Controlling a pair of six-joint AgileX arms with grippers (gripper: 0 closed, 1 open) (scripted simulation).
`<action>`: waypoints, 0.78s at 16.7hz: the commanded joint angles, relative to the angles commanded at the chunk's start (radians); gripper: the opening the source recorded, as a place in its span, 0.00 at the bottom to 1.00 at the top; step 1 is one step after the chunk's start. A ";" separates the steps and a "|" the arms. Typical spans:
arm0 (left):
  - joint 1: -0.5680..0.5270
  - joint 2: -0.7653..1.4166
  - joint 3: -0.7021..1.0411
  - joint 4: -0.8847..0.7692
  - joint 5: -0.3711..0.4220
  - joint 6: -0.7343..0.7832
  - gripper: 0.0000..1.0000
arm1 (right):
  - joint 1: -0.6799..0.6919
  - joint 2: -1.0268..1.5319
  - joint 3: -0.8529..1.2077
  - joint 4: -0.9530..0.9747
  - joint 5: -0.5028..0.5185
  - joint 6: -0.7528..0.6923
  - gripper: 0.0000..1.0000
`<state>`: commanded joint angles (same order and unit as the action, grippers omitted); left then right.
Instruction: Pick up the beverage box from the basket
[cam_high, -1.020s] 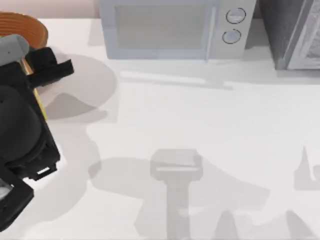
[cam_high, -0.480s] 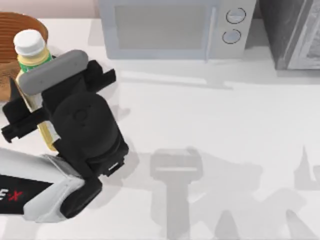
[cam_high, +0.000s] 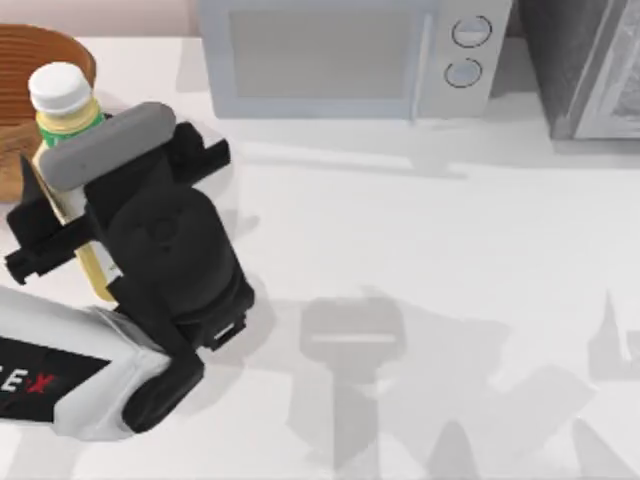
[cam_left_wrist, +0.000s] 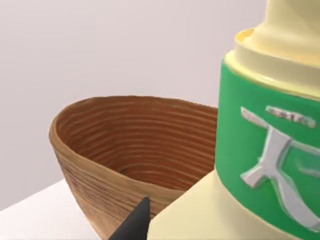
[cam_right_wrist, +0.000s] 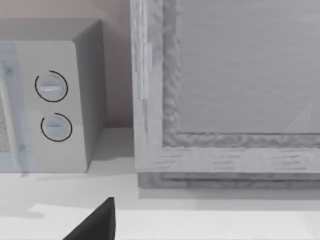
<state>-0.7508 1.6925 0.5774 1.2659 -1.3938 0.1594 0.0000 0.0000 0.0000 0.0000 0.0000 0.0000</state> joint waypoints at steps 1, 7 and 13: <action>0.017 0.024 -0.001 0.015 0.017 -0.011 0.00 | 0.000 0.000 0.000 0.000 0.000 0.000 1.00; 0.115 0.166 -0.009 0.105 0.119 -0.077 0.00 | 0.000 0.000 0.000 0.000 0.000 0.000 1.00; 0.117 0.170 -0.009 0.108 0.123 -0.079 0.15 | 0.000 0.000 0.000 0.000 0.000 0.000 1.00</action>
<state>-0.6333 1.8623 0.5682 1.3738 -1.2712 0.0804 0.0000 0.0000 0.0000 0.0000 0.0000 0.0000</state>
